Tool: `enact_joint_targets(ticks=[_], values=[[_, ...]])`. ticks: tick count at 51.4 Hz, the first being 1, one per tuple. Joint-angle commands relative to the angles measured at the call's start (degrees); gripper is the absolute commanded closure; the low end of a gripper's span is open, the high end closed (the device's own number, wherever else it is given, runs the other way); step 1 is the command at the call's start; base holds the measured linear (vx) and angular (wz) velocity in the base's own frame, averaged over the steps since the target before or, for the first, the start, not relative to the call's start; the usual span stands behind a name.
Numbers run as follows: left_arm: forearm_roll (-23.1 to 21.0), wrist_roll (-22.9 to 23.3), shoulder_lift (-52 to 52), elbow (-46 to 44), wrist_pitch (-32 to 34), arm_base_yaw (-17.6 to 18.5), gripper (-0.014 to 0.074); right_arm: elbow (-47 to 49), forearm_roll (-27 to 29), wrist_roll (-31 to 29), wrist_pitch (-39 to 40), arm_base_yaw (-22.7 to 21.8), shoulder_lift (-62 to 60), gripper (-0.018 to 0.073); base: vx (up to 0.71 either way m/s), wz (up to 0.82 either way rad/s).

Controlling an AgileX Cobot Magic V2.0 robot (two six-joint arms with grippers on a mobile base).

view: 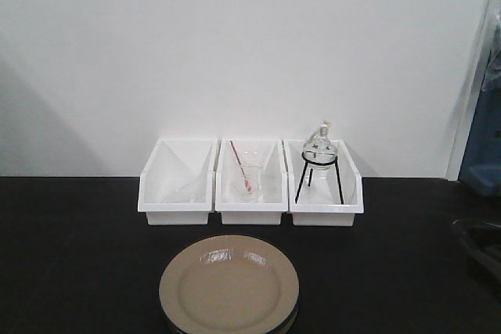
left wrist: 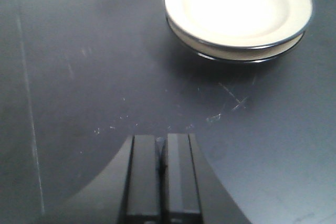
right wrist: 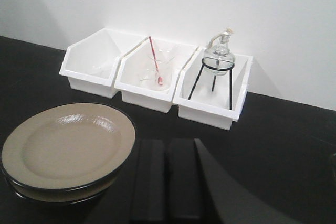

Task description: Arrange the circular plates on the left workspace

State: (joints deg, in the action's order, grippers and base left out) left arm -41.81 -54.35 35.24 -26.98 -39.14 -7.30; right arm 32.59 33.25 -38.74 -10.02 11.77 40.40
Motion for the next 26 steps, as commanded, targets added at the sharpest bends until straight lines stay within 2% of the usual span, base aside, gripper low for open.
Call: enact_joint_targets(ticks=[1, 5, 11, 26], values=[[-4.82, -0.52, -2.43, 1.53, 7.03, 0.29, 0.0597, -2.58, 0.12, -0.62, 9.28, -0.49, -2.79, 0.0564, 0.0, 0.0], [-5.52, -0.3, -3.75, 2.72, 10.84, 0.29, 0.0597, -4.79, 0.12, -1.42, 13.41, -0.49, -3.74, 0.0564, 0.0, 0.0], [-5.25, 0.07, -3.68, 2.79, 11.71, 0.29, 0.0596, -5.98, 0.12, -1.43, 17.17, -0.49, -3.85, 0.0564, 0.0, 0.0], [-5.31, 0.07, -3.68, 2.79, 11.24, 0.29, 0.0596, -6.18, 0.12, -1.43, 16.92, -0.49, -3.85, 0.0564, 0.0, 0.0]])
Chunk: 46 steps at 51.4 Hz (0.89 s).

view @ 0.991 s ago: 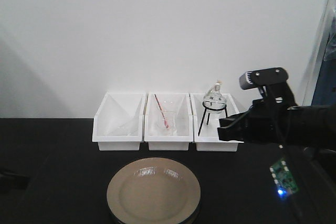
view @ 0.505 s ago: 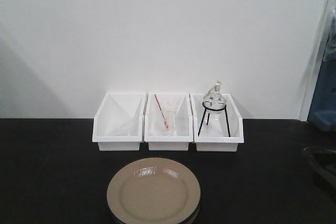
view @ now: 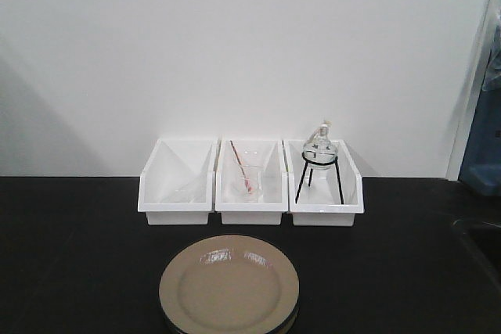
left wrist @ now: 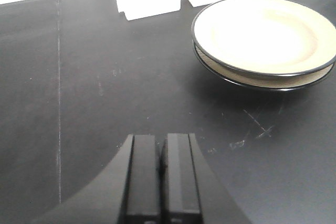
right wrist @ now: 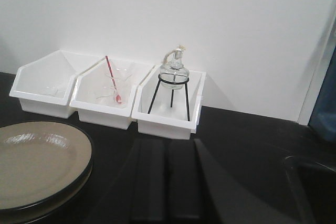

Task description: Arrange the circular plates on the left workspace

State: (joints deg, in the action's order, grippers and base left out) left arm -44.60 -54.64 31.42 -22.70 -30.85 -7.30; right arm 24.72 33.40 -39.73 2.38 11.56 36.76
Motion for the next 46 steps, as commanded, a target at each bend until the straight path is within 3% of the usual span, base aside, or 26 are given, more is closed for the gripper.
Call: enact_joint_targets(ticks=[1, 8, 21, 29, 33, 39, 46], values=[[-2.52, 0.36, 0.14, -1.49, 2.87, 0.29, 0.0596, 1.7, -0.03, -0.45, 4.51, -0.28, -0.21, 0.0564, 0.0, 0.0], [-2.52, 0.36, 0.14, -1.49, 2.87, 0.37, 0.0596, 1.7, -0.03, -0.45, 4.51, -0.28, -0.21, 0.0564, 0.0, 0.0], [-2.11, 0.25, 0.07, -1.23, 2.63, 5.72, 0.0596, 1.7, -0.03, -0.45, 4.51, -0.28, -0.21, 0.0564, 0.0, 0.0], [2.03, 0.09, 0.07, -1.23, 10.25, 8.13, 0.0596, 1.7, -0.03, -0.45, 4.51, -0.28, -0.21, 0.0564, 0.0, 0.0], [6.51, 6.08, -0.79, -0.78, 14.0, 8.59, 0.0596, 1.7, -0.03, -0.45, 4.51, -0.28, -0.21, 0.0564, 0.0, 0.0], [19.27, 23.58, -6.46, 4.75, 24.75, 8.86, 0.0596, 1.7, -0.03, -0.45, 4.51, -0.28, -0.21, 0.0564, 0.0, 0.0], [31.65, 40.58, -16.61, 15.48, 34.53, 8.8, 0.0596, 1.7, -0.03, -0.45, 4.51, -0.28, -0.21, 0.0564, 0.0, 0.0]])
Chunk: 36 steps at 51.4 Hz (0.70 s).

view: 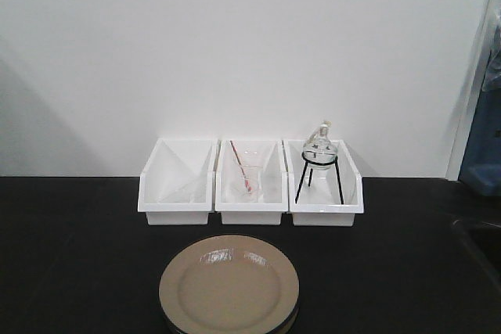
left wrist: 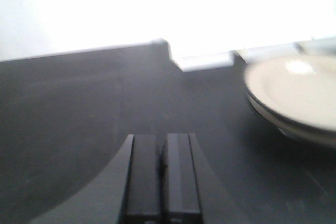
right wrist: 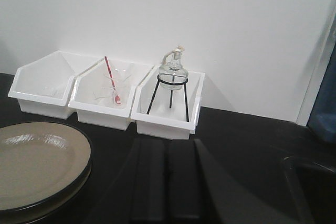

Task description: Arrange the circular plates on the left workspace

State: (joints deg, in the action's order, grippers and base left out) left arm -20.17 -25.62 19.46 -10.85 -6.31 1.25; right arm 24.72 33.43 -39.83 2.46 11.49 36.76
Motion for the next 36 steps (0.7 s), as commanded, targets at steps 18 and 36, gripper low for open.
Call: enact_joint_targets(ticks=[18, 36], values=[[18.56, 17.66, -20.85, 13.6, 4.74, 0.15, 0.0596, 1.7, -0.06, -0.34, 4.43, -0.21, -0.03, 0.0564, 0.0, 0.0], [17.44, 17.83, -20.95, 13.55, 4.99, 0.26, 0.0596, 1.7, -0.06, -0.34, 4.43, -0.21, -0.03, 0.0564, 0.0, 0.0]])
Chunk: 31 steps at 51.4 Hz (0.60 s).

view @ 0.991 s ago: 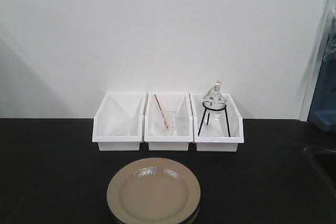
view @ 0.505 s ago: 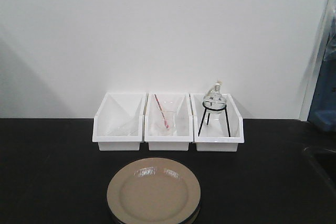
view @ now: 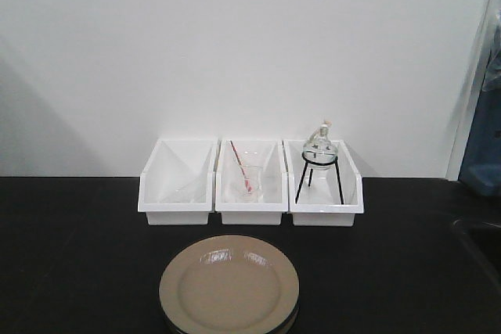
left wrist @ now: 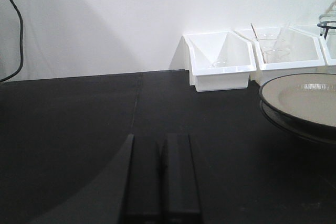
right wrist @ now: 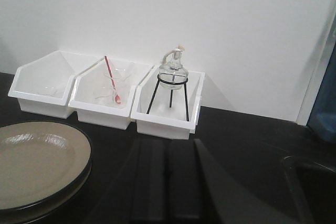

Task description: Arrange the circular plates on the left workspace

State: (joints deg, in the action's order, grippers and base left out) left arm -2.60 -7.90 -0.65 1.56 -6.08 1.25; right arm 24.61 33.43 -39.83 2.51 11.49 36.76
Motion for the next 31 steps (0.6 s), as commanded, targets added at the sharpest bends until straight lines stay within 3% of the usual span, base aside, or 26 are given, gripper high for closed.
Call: enact_joint_targets(ticks=[1, 25, 31], values=[[-0.13, 0.11, -0.84, 1.14, 4.76, 0.26, 0.0596, 1.8, -0.06, -0.34, 4.38, -0.21, -0.03, 0.0564, 0.0, 0.0], [-0.13, 0.11, -0.84, 1.14, 4.76, 0.26, 0.0596, 1.47, -0.47, -0.34, 4.38, -0.21, -0.04, 0.0564, 0.0, 0.0], [-0.13, 0.11, -0.84, 1.14, 4.76, 0.26, 0.0596, -0.88, -13.98, 3.93, 4.13, -0.21, -1.65, 0.0564, 0.0, 0.0]])
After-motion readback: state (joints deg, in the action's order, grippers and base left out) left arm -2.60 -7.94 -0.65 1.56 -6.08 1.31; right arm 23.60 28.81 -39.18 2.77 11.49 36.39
